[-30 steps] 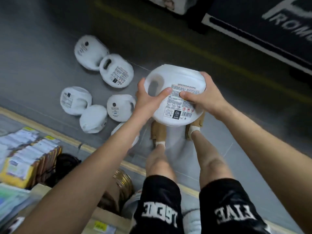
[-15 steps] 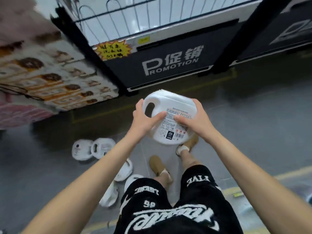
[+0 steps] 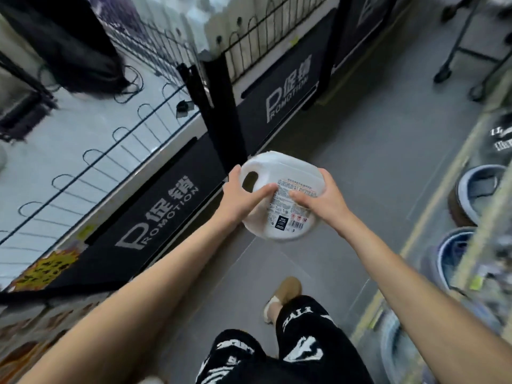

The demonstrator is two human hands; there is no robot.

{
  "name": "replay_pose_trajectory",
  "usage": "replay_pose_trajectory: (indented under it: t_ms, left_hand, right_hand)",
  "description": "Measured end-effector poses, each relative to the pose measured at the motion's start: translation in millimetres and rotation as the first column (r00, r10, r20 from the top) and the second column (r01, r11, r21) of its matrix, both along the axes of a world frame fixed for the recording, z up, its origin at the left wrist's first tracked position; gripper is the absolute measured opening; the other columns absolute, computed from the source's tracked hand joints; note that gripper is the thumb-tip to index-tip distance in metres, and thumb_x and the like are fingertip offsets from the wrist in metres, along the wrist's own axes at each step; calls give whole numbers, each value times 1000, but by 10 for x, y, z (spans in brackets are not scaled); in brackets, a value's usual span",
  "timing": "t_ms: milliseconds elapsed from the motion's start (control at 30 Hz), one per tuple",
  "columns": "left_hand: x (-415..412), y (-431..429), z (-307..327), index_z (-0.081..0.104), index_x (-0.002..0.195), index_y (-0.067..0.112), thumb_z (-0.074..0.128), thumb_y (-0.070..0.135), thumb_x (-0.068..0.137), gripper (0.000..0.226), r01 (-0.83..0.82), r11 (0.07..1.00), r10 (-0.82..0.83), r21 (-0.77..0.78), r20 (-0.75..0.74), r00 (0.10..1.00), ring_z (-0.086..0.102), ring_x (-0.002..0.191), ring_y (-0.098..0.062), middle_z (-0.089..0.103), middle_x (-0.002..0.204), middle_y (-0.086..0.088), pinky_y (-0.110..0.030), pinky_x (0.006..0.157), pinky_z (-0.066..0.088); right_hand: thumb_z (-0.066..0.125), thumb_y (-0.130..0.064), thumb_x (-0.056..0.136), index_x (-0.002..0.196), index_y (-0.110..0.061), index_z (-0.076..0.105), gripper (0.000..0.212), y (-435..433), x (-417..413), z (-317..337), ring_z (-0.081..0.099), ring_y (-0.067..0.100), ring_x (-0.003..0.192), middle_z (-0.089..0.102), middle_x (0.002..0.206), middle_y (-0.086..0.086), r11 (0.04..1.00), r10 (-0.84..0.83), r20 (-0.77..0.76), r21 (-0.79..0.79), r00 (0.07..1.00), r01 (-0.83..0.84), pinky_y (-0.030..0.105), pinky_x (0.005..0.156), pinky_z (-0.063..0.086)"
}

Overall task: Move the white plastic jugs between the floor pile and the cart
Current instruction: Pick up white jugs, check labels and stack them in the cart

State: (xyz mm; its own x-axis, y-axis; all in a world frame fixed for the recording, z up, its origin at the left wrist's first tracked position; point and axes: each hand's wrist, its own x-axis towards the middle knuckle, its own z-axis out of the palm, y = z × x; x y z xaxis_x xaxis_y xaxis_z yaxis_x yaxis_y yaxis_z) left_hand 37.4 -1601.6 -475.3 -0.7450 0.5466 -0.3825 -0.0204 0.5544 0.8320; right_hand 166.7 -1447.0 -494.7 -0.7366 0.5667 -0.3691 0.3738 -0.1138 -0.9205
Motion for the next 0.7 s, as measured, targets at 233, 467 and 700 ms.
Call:
replay_pose_trajectory:
  t_ms: [233, 467, 700]
  left_hand:
    - [-277, 1371, 275, 23, 146, 27, 72, 75, 46, 122, 111, 994, -111, 1, 17, 994, 43, 128, -23, 40, 142, -2, -45, 109, 38]
    - [-418, 2456, 488, 35, 128, 31, 73, 61, 57, 85, 240, 959, -240, 152, -18, 971, 42, 117, -12, 38, 123, 11, -30, 98, 36]
    - [-948, 3890, 348, 25, 144, 21, 75, 53, 74, 91, 330, 932, -334, 148, 1, 943, 40, 127, -20, 36, 142, 0, -36, 106, 35]
  right_hand:
    - [82, -15, 74, 127, -16, 42, 67, 1168, -40, 372, 61, 5, 94, 60, 106, -8, 992, -124, -42, 15, 991, 125, 12, 70, 52]
    - [80, -16, 77, 138, -17, 33, 77, 2168, -30, 605, 58, 0, 93, 57, 117, -5, 979, -202, 6, 15, 979, 202, 10, 64, 52]
    - [81, -28, 75, 124, -26, 40, 65, 3333, -452, 587, 64, 8, 93, 61, 111, -7, 940, -342, 46, 37, 939, 340, 35, 78, 57]
